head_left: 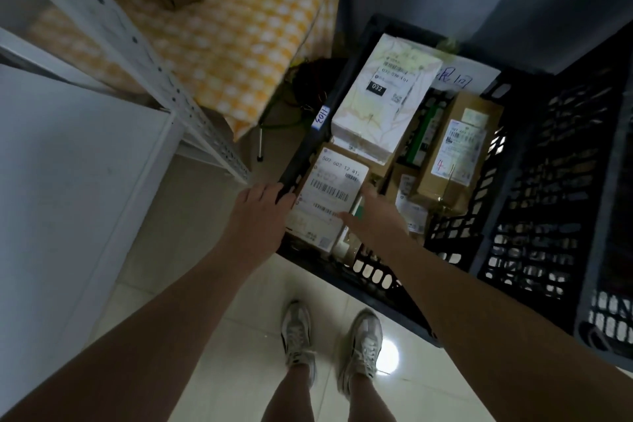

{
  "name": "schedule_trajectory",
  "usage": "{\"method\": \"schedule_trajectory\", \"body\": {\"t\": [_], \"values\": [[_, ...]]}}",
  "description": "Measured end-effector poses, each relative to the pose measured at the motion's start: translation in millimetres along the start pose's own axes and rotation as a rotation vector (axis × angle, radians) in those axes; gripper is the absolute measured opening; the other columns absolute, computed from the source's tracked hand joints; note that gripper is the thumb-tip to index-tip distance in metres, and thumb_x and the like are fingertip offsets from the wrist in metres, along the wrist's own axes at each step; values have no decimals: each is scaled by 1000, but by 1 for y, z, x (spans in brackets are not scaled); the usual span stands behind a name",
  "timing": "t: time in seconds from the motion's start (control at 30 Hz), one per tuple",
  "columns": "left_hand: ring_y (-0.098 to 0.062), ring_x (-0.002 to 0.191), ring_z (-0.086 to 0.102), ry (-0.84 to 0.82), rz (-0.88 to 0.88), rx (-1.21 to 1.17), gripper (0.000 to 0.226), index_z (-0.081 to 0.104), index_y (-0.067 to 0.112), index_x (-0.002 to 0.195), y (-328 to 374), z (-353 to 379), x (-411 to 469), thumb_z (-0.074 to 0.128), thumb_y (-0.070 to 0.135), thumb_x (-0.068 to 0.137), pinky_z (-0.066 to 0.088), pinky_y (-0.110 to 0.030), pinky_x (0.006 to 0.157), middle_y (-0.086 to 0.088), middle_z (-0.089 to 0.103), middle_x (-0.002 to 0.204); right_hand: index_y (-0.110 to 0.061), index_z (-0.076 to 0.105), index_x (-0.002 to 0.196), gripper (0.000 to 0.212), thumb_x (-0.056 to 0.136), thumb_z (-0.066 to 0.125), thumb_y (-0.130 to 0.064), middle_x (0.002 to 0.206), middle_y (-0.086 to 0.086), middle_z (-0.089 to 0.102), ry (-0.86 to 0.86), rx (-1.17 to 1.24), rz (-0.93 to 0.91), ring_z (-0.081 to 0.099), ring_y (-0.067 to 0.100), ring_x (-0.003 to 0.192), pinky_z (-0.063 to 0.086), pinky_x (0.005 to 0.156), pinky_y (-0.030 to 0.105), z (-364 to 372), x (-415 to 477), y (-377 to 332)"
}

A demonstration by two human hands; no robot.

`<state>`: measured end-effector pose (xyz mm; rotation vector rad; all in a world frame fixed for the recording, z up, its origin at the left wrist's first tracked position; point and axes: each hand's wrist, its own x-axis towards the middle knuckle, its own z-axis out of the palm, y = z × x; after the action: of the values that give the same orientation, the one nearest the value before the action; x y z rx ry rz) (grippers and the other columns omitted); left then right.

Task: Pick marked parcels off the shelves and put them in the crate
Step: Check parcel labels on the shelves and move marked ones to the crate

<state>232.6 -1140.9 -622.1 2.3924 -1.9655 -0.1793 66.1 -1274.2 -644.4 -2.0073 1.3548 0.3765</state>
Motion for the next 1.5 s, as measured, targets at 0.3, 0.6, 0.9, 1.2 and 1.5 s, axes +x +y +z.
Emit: {"method": "schedule_trajectory", "body": {"t": [0.3,0.6,0.9,1.2,1.5], "values": [[-31,87,61,73,-90,96,34,66,12,94,22,-104,-22,74,8,60,52,-38,69,-11,65,94,-20,27,146,52,99,40,-37,151,8,28,84,-490,-392,27,28,138,33,106,43,-93,-88,-55],[-34,84,64,292,-303,282,40,70,7,93,71,-256,-131,82,14,56,53,-40,67,-14,67,93,-13,41,140,44,100,41,-33,142,11,40,332,-531,-861,36,30,132,35,104,39,-177,-224,-100],[-36,96,63,520,-594,462,32,70,10,102,104,-401,-290,74,29,77,50,-44,80,-15,68,106,-10,63,118,32,89,57,-23,127,11,58,545,-256,-1338,50,30,120,41,99,40,-200,-392,-193],[-33,98,60,642,-892,565,29,68,13,106,102,-439,-472,66,28,82,49,-41,80,-10,66,107,-10,69,106,26,81,61,-15,112,9,65,485,-58,-1651,57,32,107,43,93,43,-121,-542,-279],[-33,99,59,616,-1105,458,32,64,13,111,64,-429,-664,66,26,82,49,-42,81,-12,63,111,-18,55,128,37,91,53,-20,134,-3,50,164,-16,-1725,44,15,124,39,95,29,20,-657,-354]]}}
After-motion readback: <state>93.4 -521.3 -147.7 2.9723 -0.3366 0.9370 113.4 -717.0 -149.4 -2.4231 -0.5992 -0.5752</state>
